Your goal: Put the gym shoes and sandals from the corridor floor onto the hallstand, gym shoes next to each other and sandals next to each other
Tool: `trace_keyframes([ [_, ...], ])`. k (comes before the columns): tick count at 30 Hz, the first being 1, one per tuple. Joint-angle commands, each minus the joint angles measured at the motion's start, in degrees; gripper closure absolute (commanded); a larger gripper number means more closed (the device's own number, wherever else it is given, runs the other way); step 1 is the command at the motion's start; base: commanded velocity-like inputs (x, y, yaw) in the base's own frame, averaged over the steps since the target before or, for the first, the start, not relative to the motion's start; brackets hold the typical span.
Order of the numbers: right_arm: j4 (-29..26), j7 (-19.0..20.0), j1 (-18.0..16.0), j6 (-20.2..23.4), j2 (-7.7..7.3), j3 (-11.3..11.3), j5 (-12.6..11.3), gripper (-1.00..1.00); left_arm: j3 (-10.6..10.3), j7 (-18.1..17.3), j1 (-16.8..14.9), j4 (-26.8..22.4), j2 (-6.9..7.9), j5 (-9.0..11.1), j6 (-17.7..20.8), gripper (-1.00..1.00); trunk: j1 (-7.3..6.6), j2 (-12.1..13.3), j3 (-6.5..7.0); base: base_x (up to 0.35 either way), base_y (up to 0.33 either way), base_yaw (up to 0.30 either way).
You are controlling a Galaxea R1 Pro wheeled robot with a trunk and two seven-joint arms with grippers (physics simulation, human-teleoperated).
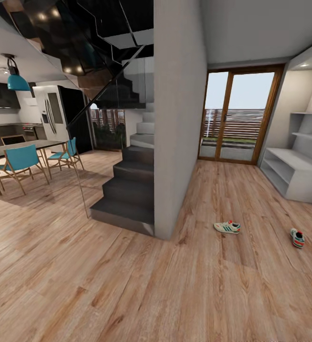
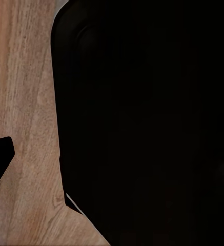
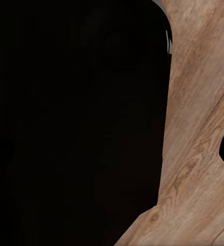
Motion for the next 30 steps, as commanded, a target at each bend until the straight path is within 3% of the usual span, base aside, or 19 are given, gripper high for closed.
trace_keyframes([
  [1,0.0,0.0,0.0,0.0,0.00,0.0,0.0,-1.00,0.0,0.0,0.0,0.0,0.01,0.0,0.0,-1.00,0.00,0.0,0.00,0.000,0.000,-0.005],
  [13,0.0,-0.1,0.0,0.1,0.00,-0.1,-0.1,-1.00,0.0,0.0,0.0,0.0,0.01,0.0,0.0,-1.00,0.00,0.0,0.00,0.000,0.000,-0.026],
  [23,0.0,-0.2,0.0,0.1,0.00,0.0,-0.1,-1.00,0.0,0.0,0.0,0.0,0.00,0.1,0.0,-1.00,0.00,0.0,0.00,0.014,-0.006,-0.262],
  [30,0.0,-0.2,0.0,0.1,0.00,0.0,-0.1,-1.00,0.0,0.0,0.0,0.0,0.01,0.0,0.0,-1.00,0.00,0.0,0.00,0.201,-0.159,-0.159],
])
